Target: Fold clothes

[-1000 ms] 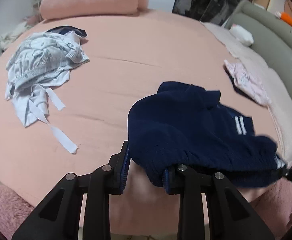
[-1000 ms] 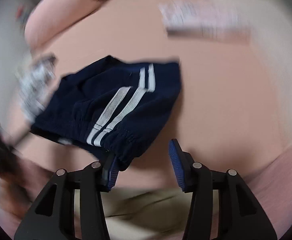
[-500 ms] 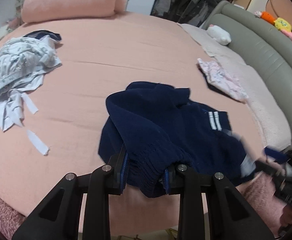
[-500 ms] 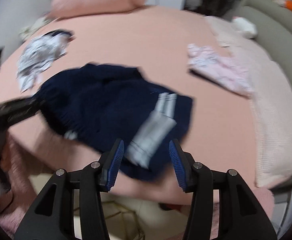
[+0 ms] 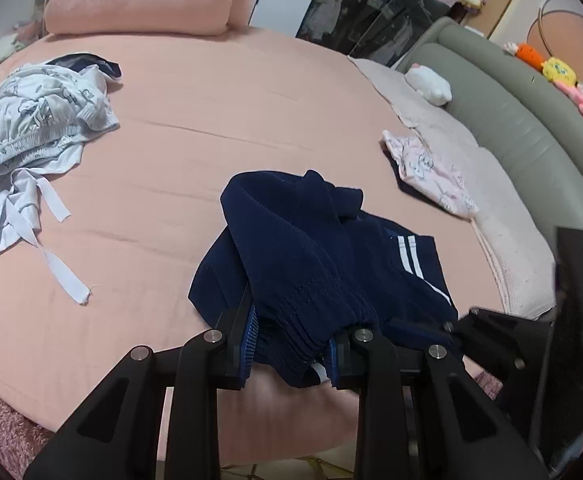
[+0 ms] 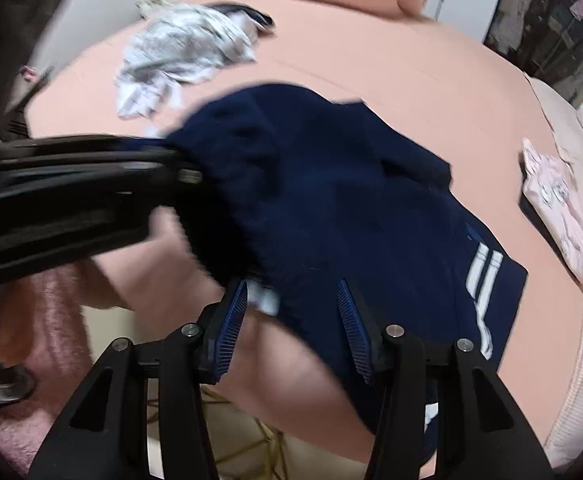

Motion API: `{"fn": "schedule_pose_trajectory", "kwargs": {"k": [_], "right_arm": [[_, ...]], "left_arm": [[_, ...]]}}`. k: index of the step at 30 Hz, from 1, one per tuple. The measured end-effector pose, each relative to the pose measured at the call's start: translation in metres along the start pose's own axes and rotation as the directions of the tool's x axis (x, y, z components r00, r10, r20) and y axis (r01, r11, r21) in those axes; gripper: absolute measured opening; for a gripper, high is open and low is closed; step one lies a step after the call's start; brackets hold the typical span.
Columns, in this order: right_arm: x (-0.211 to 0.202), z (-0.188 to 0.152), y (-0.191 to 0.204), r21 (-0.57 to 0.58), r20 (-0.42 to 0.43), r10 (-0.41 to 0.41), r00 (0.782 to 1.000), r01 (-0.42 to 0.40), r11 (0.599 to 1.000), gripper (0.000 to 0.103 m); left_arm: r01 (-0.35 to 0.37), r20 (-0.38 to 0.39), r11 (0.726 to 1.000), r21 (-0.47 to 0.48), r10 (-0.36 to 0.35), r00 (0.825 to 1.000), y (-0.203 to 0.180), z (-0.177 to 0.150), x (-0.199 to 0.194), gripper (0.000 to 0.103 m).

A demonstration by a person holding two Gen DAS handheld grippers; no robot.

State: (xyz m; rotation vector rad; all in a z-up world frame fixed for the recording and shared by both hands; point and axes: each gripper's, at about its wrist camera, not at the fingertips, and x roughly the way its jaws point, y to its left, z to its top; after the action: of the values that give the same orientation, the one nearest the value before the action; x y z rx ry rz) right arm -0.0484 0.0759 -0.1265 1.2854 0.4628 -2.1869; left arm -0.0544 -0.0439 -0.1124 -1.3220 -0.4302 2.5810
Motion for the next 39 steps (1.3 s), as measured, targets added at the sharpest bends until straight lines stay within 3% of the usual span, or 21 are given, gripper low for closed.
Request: {"fn": "schedule_pose_trajectory", "kwargs": {"k": [3,7,9,12,18,23,24,27,29,31,34,35,37,38,39], "right_arm": [[-0.003,-0.004,-0.001,0.004,0.028,-0.009,1.000,0.009,1.000,0.051],[0.023,-0.012,-0.032,0.094,-0.051,-0.152,0.987,0.156,0.983,0.050],[0.032,-0.017,-0.052,0.141,-0.106,-0.175,0.979,0.189,0.972,0.024],[0.017,-0.021,-0.071,0.189,-0.077,-0.214,0.974,0.225,0.956,0.022],[-0.030,-0.033,-0.100,0.282,0.004,-0.337,0.942,0.322,0.904,0.022],[-0.048,-0.055,-0.112,0.320,0.000,-0.425,0.905,0.403,0.857,0.022],[-0.049,-0.058,-0.116,0.335,-0.004,-0.427,0.904,0.403,0.851,0.022],[-0.042,-0.061,-0.132,0.403,-0.014,-0.361,0.933,0.336,0.851,0.024],[-0.033,-0.063,-0.133,0.402,-0.023,-0.272,0.962,0.258,0.879,0.030],[-0.024,-0.065,-0.127,0.376,-0.044,-0.205,0.978,0.206,0.904,0.032],[-0.011,-0.073,-0.119,0.351,-0.102,-0.188,0.977,0.213,0.912,0.037],[-0.007,-0.076,-0.117,0.346,-0.123,-0.190,0.974,0.222,0.912,0.043],[0.001,-0.082,-0.113,0.335,-0.164,-0.194,0.967,0.239,0.911,0.046],[0.003,-0.085,-0.111,0.330,-0.179,-0.197,0.964,0.248,0.911,0.046],[0.002,-0.088,-0.111,0.327,-0.176,-0.206,0.963,0.254,0.910,0.046]], "left_arm": [[0.009,0.003,1.000,-0.012,-0.009,1.000,0.003,0.001,0.000,0.029],[0.021,-0.031,1.000,-0.004,-0.021,0.999,0.002,-0.003,0.005,0.029],[0.020,-0.067,1.000,0.010,-0.019,0.998,-0.001,-0.005,0.008,0.030],[0.003,-0.121,0.999,0.047,0.003,0.993,-0.008,-0.011,0.019,0.035],[-0.013,-0.226,0.990,0.143,0.046,0.973,-0.031,-0.033,0.058,0.039],[-0.076,-0.159,0.966,0.248,0.118,0.980,-0.057,-0.036,0.053,0.039],[-0.106,-0.141,0.960,0.258,0.146,0.979,-0.058,-0.036,0.051,0.041],[-0.161,-0.127,0.957,0.240,0.196,0.972,-0.050,-0.036,0.050,0.044],[-0.179,-0.139,0.964,0.198,0.208,0.968,-0.040,-0.034,0.052,0.044],[-0.200,-0.120,0.965,0.168,0.222,0.968,-0.033,-0.032,0.051,0.042],[-0.164,-0.131,0.975,0.147,0.184,0.974,-0.028,-0.029,0.055,0.042],[-0.138,-0.155,0.979,0.147,0.161,0.975,-0.027,-0.030,0.061,0.042],[-0.137,-0.172,0.977,0.162,0.164,0.971,-0.026,-0.034,0.072,0.041],[-0.139,-0.174,0.976,0.170,0.168,0.970,-0.025,-0.035,0.076,0.039],[-0.149,-0.158,0.973,0.177,0.178,0.971,-0.025,-0.034,0.073,0.028]]}}
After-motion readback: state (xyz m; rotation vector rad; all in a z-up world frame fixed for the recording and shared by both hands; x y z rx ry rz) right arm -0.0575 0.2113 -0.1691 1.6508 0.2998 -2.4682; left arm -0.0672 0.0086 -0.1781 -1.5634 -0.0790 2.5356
